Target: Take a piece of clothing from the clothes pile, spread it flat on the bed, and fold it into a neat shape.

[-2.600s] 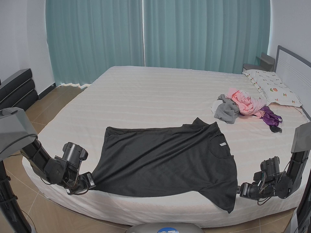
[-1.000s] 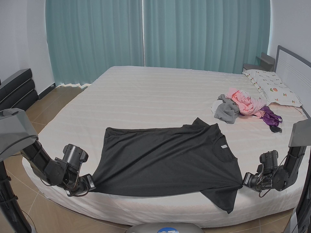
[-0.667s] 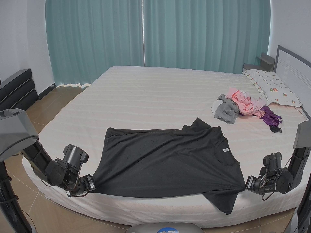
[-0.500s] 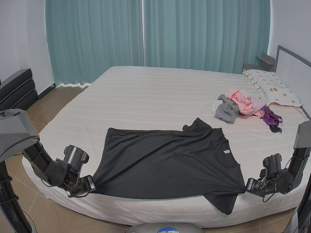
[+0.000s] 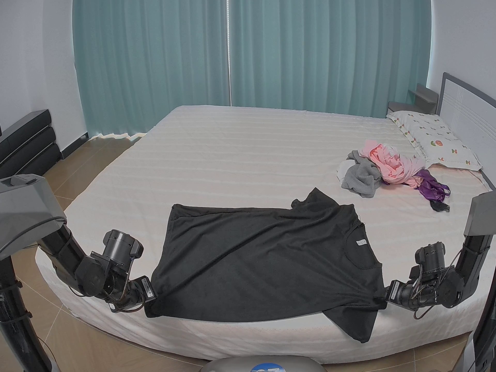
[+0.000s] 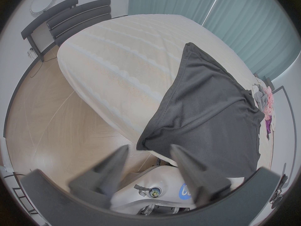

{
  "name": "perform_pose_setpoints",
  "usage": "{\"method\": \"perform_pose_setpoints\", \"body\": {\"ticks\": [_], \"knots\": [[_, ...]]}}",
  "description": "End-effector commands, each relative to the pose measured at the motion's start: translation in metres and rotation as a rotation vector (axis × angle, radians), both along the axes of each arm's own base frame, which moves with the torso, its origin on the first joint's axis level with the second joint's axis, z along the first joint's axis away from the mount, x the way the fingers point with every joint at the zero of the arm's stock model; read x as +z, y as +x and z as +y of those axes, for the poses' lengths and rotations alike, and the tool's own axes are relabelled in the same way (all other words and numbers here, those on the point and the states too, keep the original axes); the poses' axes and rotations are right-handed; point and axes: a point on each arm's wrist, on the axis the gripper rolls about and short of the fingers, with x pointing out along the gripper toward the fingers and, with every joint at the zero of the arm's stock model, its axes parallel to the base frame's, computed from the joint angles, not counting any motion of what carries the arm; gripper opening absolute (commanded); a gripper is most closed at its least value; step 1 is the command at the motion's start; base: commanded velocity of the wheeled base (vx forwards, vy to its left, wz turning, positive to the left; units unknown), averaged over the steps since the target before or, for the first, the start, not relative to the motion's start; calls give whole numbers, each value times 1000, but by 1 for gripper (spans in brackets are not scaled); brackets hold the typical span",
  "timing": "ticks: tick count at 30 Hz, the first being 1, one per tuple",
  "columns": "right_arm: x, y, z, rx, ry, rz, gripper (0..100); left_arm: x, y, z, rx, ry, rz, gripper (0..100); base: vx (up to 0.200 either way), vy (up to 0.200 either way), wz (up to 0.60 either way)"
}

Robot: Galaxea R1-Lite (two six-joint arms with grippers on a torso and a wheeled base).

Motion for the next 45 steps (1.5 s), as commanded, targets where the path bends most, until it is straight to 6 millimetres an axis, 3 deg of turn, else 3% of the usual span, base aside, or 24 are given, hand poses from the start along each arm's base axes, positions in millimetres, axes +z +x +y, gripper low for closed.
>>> {"method": "perform_pose_setpoints", "body": {"ticks": [1, 7, 11, 22, 27, 41, 45], "knots": [[15, 4, 1, 2, 18, -66, 100, -1, 1, 0, 4, -2, 1, 100, 0, 0, 0], [40, 11, 7, -30, 78, -170, 100, 13, -1, 1, 8, -28, -44, 100, 0, 0, 0], [42, 11, 10, -49, 106, -173, 100, 24, -6, 2, 15, -48, -75, 100, 0, 0, 0], [43, 10, 10, -70, 166, -171, 100, 28, -7, 2, 70, -80, -90, 100, 0, 0, 0], [40, 10, 10, -70, 165, -158, 100, 29, -7, 2, 71, -88, -90, 100, 200, 0, 0], [38, 10, 10, -62, 177, -145, 100, 36, 8, 1, 66, -128, -130, 100, 14, 0, 0], [38, 10, 10, -57, 189, -144, 100, 47, 26, 7, 84, -161, -189, 100, 0, 0, 0]]}}
